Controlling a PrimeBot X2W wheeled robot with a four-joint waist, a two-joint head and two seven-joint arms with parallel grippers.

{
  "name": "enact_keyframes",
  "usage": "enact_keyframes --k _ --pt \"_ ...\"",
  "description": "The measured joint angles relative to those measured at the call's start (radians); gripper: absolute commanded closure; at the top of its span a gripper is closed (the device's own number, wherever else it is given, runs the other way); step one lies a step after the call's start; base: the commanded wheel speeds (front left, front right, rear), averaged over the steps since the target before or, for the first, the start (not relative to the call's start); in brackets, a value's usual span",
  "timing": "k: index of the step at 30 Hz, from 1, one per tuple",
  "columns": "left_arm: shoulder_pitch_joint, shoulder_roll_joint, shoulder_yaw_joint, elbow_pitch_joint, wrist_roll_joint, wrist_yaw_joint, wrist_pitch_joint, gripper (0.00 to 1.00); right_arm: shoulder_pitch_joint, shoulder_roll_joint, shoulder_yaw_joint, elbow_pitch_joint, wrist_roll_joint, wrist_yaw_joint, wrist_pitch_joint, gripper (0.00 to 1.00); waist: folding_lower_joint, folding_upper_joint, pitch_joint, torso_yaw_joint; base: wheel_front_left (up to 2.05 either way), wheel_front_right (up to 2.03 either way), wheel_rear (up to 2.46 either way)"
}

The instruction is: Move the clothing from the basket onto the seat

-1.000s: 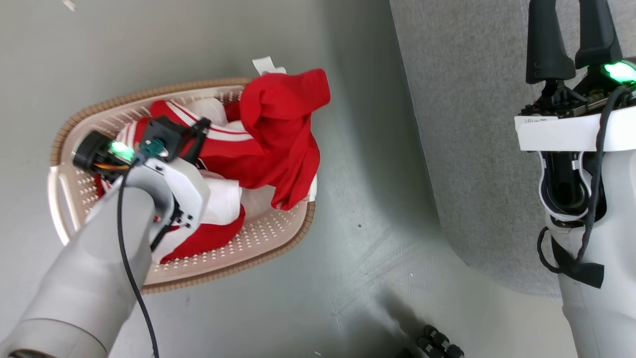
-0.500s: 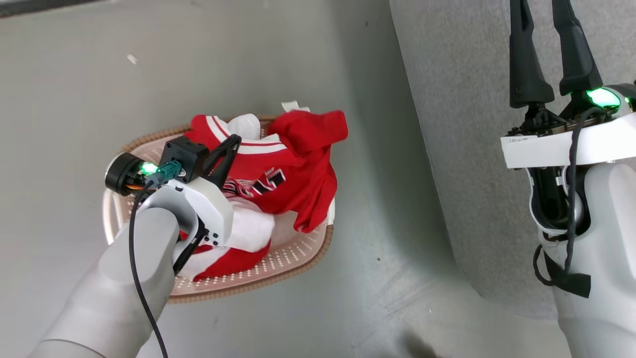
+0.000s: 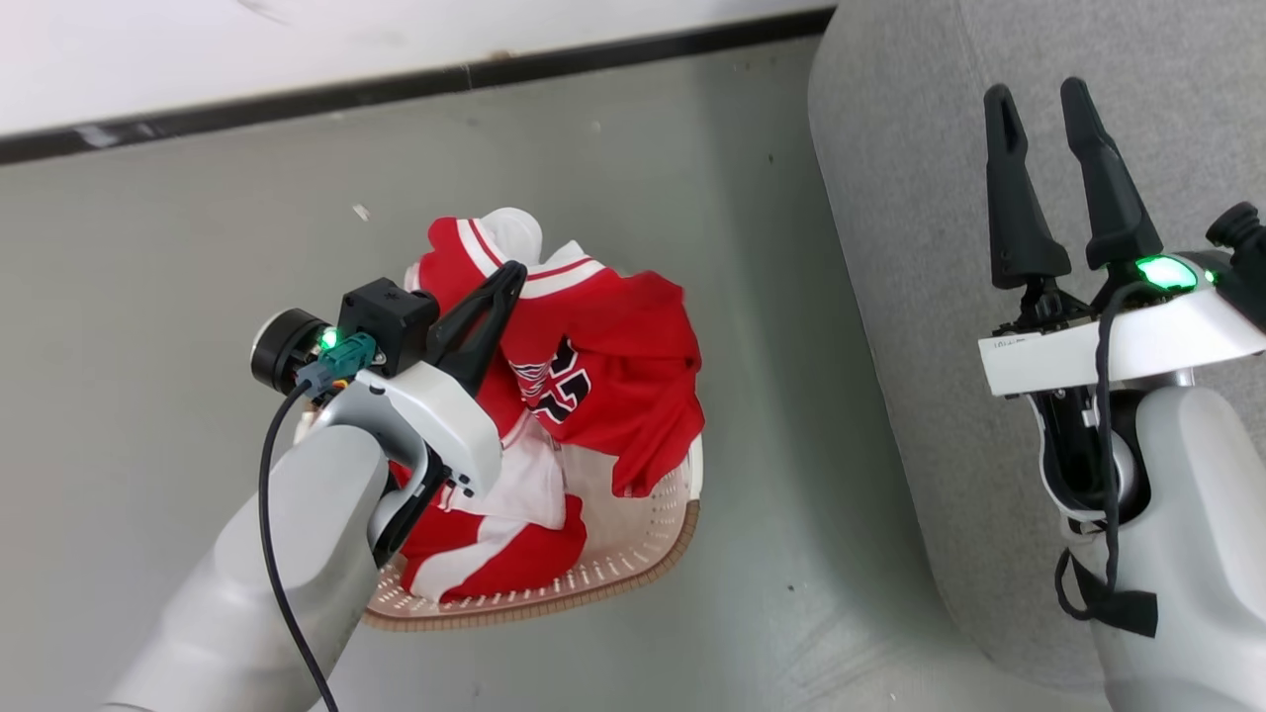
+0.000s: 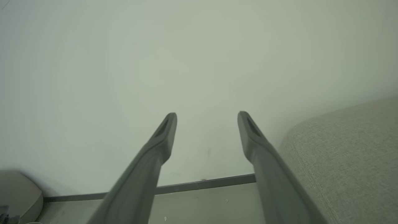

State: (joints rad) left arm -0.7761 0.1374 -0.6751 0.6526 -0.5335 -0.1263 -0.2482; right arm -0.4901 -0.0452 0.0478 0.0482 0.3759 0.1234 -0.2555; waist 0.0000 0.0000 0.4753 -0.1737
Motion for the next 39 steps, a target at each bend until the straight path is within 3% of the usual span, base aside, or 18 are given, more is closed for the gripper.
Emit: enact_keyframes --k 17,24,25,26,39 --pt "0.067 0.012 0.032 -0.136 -0.058 0.000 0.000 1.00 0.108 -0.001 0.007 0.056 0.000 0.000 0.000 0.00 0.0000 0.0000 -0.177 0.059 0.00 0.00 0.00" --pt "0.121 0.013 0.013 -0.123 -0.091 0.000 0.000 1.00 0.149 0.000 0.006 0.062 0.000 0.000 0.000 0.00 -0.0001 0.0000 -0.236 0.075 0.00 0.00 0.00" --pt "0.134 0.011 0.011 -0.121 -0.094 0.000 0.000 0.42 0.155 0.000 0.004 0.062 0.000 0.000 0.000 0.00 0.0000 0.0000 -0.243 0.077 0.00 0.00 0.00" --pt "0.144 0.009 0.007 -0.118 -0.096 0.000 0.000 0.00 0.162 0.000 0.003 0.063 0.000 0.000 0.000 0.00 0.0000 0.0000 -0.251 0.078 0.00 0.00 0.00" --pt "0.175 0.005 0.020 -0.116 -0.119 0.000 0.000 0.00 0.213 -0.002 -0.007 0.066 0.000 0.000 0.000 0.00 0.0000 0.0000 -0.323 0.090 0.00 0.00 0.00"
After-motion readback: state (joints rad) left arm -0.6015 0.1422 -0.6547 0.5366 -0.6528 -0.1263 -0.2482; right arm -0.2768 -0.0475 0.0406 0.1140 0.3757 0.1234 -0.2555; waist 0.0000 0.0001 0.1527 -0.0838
